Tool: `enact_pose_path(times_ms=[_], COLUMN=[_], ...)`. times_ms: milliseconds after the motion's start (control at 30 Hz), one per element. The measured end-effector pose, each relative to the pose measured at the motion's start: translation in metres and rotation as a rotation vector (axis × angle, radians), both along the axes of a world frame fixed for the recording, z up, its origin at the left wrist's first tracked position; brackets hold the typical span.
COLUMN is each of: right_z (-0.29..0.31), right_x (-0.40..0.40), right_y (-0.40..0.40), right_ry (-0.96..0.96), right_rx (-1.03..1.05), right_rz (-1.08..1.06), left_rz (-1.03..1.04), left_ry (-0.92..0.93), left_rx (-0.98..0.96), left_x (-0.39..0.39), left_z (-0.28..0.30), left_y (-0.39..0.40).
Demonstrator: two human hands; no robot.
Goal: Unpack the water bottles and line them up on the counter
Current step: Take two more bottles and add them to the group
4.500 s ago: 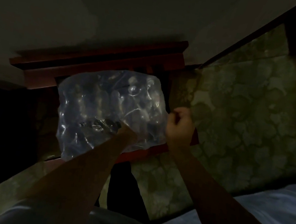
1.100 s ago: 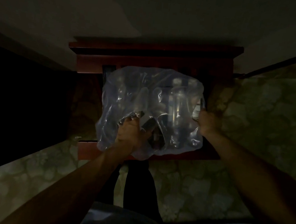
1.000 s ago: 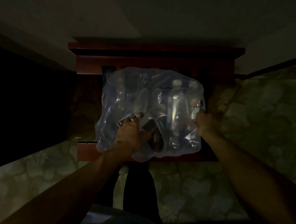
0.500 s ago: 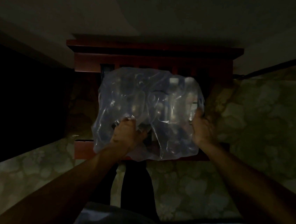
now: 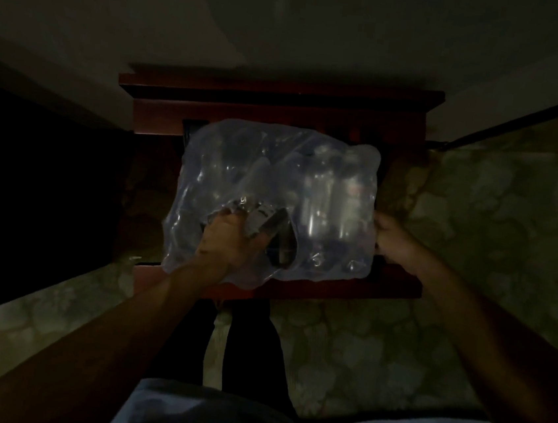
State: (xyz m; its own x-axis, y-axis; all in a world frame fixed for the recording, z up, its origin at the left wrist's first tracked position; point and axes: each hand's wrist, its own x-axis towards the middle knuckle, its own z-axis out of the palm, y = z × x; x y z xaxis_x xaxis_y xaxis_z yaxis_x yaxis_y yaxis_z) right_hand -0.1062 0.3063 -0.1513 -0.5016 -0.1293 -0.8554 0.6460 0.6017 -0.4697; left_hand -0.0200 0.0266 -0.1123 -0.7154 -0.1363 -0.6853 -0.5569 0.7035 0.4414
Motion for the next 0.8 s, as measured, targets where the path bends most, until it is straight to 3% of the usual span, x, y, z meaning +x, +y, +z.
enact_pose_path(times_ms=[67,167,267,367,467,533,667,800], right_z=[0.007,0.037,0.085,0.104,0.086,0.068,0.026,0.004], right_x=[0.003,0.015,0.041,0.066,0.072,0.065,0.049,0.042], right_y=[-0.004,-0.028,-0.072,-0.12,-0.158,-0.17,-0.178,-0.183], right_ry=[0.157,0.663,0.891,0.734,0.404,0.246,0.141,0.049], right_rx=[0.137,0.413,0.211,0.015,0.051,0.161,0.455,0.536], right_rz=[0.008,-0.039,-0.11,0.145,0.348,0.284,0.26,0.104], left_rz=[0.025,0.023,0.006,-0.064,-0.132,-0.131,-0.086,-0.049], left_ry=[0.004,0.031,0.061,0.134,0.178,0.189,0.225,0.215], left_rx=[-0.018,-0.064,-0.126,-0.207,-0.291,-0.327,-0.305,-0.217], left_x=[-0.005,-0.013,-0.015,-0.011,-0.011,-0.012,-0.011,-0.009], left_z=[0.007,0.022,0.043,0.065,0.085,0.095,0.107,0.113], left_y=[0.003,0.002,-0.003,-0.011,-0.025,-0.038,-0.061,-0.07])
